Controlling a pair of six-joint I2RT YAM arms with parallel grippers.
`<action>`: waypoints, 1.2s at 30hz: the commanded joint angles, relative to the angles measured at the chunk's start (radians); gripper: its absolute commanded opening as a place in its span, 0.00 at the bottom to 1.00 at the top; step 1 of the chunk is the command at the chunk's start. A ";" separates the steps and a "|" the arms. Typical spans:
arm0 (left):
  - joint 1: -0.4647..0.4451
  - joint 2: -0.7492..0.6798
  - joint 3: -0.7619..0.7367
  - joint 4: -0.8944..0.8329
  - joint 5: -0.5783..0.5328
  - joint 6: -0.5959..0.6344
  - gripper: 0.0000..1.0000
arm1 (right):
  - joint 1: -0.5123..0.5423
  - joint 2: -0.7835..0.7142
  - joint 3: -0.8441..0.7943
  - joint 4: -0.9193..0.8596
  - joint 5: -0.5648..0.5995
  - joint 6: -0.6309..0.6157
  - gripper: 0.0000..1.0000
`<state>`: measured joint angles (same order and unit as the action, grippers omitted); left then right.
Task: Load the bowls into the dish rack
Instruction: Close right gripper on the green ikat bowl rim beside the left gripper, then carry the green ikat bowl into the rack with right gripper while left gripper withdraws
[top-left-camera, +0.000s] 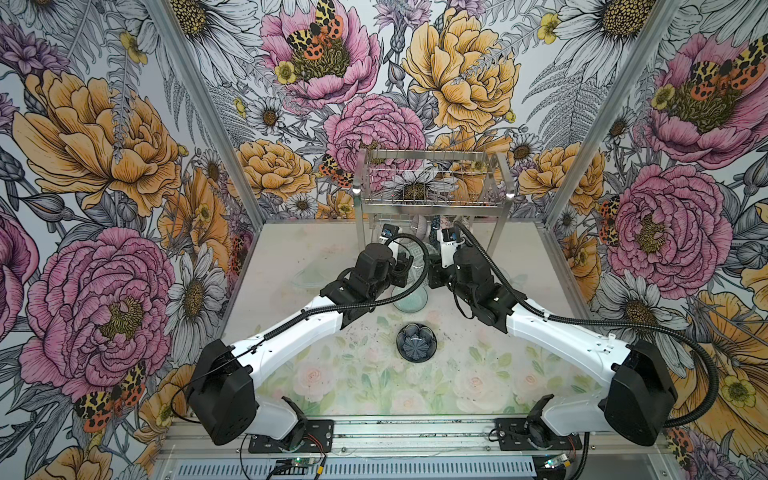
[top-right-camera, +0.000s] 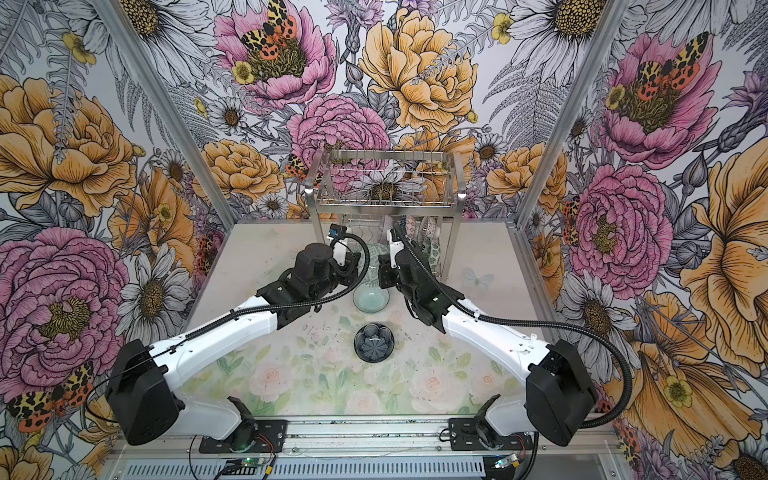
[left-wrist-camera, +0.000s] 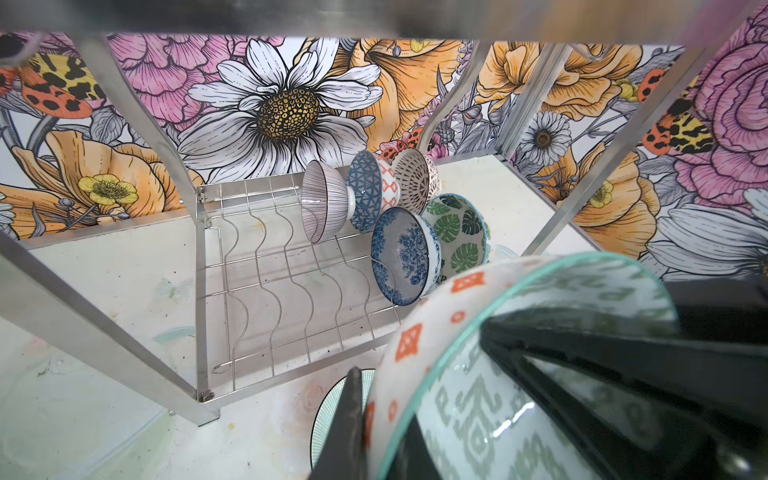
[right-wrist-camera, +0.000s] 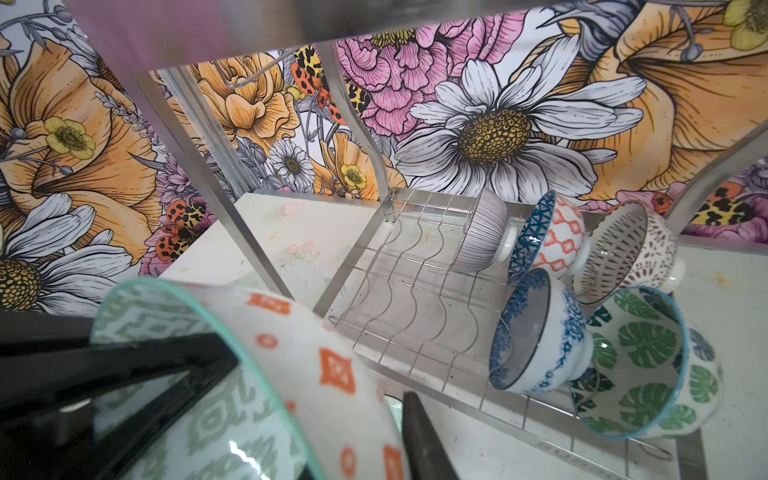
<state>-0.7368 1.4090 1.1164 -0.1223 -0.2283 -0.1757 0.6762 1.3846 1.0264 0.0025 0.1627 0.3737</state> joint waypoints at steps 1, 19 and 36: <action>-0.007 -0.040 -0.004 0.088 0.049 -0.020 0.00 | 0.002 0.008 0.024 0.025 0.003 -0.002 0.07; 0.008 -0.144 -0.016 -0.139 -0.140 0.132 0.99 | 0.014 -0.025 0.040 -0.047 0.140 -0.099 0.00; 0.243 -0.437 -0.225 -0.236 -0.078 0.042 0.99 | 0.087 0.340 0.370 -0.129 0.744 -0.487 0.00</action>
<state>-0.5003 0.9771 0.8875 -0.3546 -0.3180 -0.1242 0.7544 1.6768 1.3289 -0.1505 0.7357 -0.0040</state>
